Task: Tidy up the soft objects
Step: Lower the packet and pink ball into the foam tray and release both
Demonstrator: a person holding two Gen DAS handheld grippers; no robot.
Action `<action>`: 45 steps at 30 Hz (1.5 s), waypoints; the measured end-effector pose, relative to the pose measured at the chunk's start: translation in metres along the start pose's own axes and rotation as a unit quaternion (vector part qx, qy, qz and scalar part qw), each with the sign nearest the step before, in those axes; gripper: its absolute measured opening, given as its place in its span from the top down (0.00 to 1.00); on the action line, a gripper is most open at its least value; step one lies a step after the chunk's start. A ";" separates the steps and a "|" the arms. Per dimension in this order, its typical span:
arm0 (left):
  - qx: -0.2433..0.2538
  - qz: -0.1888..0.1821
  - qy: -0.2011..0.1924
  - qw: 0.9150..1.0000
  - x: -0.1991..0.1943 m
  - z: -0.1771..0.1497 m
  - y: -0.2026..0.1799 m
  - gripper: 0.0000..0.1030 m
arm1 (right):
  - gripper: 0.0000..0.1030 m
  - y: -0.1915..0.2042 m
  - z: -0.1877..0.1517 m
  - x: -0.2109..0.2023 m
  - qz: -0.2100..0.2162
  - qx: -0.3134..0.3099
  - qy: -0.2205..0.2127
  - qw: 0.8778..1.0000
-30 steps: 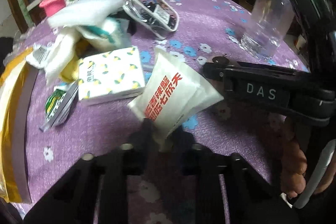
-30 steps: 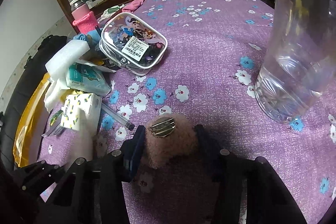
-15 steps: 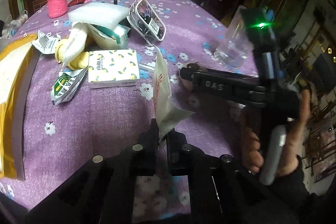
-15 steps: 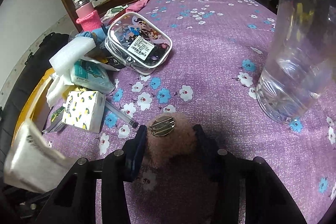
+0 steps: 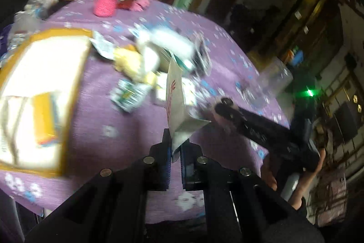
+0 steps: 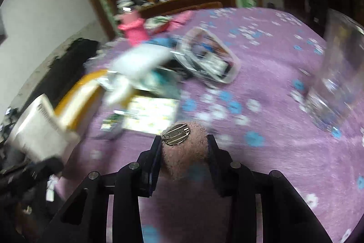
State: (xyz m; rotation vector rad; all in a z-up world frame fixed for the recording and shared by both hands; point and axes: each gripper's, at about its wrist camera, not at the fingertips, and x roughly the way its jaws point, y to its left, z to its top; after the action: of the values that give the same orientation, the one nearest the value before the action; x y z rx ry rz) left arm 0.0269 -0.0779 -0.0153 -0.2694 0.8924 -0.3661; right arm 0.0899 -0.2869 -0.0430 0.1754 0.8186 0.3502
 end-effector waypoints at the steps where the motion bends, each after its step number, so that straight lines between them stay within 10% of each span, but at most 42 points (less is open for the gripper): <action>1: -0.008 0.004 -0.009 1.000 -0.007 0.003 0.007 0.96 | 0.64 0.009 0.001 -0.002 0.013 -0.007 -0.002 1.000; 14: -0.101 0.124 -0.069 0.985 -0.053 0.012 0.118 0.96 | 0.64 0.126 0.016 0.032 0.124 -0.103 0.037 0.986; 33: -0.140 0.112 -0.015 0.984 -0.030 0.001 0.174 0.94 | 0.62 0.217 0.045 0.139 0.120 -0.148 0.095 0.977; 37: -0.139 0.122 -0.013 0.983 -0.030 -0.001 0.175 0.83 | 0.55 0.226 0.046 0.141 0.121 -0.152 0.089 0.977; 41: -0.127 0.136 -0.022 0.982 -0.033 -0.001 0.169 0.42 | 0.49 0.224 0.046 0.135 0.131 -0.142 0.083 0.978; 45: -0.126 0.142 -0.052 0.981 -0.041 -0.002 0.164 0.40 | 0.37 0.207 0.046 0.126 0.140 -0.128 0.078 0.979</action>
State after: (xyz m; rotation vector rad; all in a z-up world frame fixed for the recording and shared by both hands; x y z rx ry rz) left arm 0.0342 0.0876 -0.0493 -0.3847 0.8602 0.0263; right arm 0.1542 -0.0485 -0.0383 0.0203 0.8965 0.7376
